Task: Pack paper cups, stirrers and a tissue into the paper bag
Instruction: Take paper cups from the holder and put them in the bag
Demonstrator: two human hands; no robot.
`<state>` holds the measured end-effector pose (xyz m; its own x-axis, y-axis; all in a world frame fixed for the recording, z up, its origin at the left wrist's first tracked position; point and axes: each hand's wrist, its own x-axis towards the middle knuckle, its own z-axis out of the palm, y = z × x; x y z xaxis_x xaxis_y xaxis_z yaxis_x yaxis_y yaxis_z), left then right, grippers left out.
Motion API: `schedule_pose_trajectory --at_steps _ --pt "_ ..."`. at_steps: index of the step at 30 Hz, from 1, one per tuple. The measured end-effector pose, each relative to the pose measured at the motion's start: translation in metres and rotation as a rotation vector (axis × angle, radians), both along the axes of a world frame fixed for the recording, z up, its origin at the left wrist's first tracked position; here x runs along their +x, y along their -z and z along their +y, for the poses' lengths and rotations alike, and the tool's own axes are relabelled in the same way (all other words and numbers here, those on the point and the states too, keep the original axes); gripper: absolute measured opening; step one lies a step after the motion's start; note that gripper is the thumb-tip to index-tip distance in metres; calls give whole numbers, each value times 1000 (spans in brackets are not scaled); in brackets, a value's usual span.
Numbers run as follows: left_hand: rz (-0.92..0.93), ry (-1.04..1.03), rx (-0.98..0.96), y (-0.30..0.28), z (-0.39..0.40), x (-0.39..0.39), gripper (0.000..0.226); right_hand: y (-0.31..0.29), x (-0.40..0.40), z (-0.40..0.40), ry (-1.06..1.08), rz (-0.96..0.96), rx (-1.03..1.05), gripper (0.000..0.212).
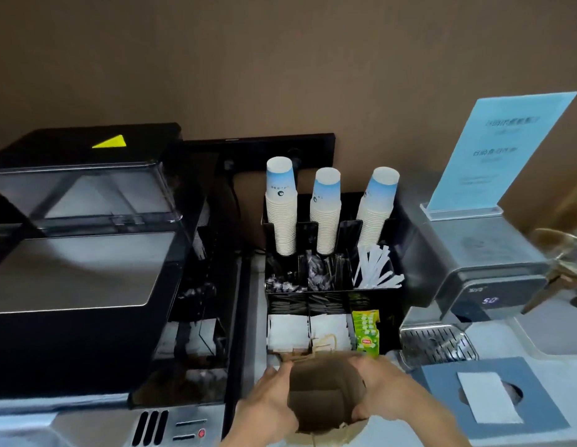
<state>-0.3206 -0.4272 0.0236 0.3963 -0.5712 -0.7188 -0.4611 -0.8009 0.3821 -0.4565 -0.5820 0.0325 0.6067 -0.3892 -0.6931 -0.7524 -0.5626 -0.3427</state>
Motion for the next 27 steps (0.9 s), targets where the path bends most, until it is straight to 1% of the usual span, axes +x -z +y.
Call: schedule_pose_trajectory --at_steps 2,5,8,13,15,17,20,22,23,27 --pt "-20 -17 4 2 -4 -4 97 0 1 1 -31 52 -13 89" --pt "-18 -37 -28 5 -5 -4 96 -1 -1 1 -75 63 -26 95" --pt "37 -44 -75 7 -1 -3 95 -3 -5 -2 -76 25 -20 96" --pt "37 -87 -141 9 2 -5 93 -7 -7 1 -68 -100 13 90" --pt "43 -96 -159 9 1 -5 93 -14 -9 -3 -61 -158 19 82" --pt "59 -90 -161 10 0 -4 93 -26 -10 -14 -86 -199 -6 67" --pt "69 -96 -194 12 -2 -3 90 -56 8 -43 -118 -271 -38 35" --pt "80 -124 -233 14 -1 -4 86 -79 38 -66 -109 -383 -91 14" --pt "87 -137 -251 15 0 -4 85 -91 57 -77 -96 -462 -135 9" --pt "116 -173 -307 18 0 -6 83 -134 153 -113 -24 -794 -326 20"
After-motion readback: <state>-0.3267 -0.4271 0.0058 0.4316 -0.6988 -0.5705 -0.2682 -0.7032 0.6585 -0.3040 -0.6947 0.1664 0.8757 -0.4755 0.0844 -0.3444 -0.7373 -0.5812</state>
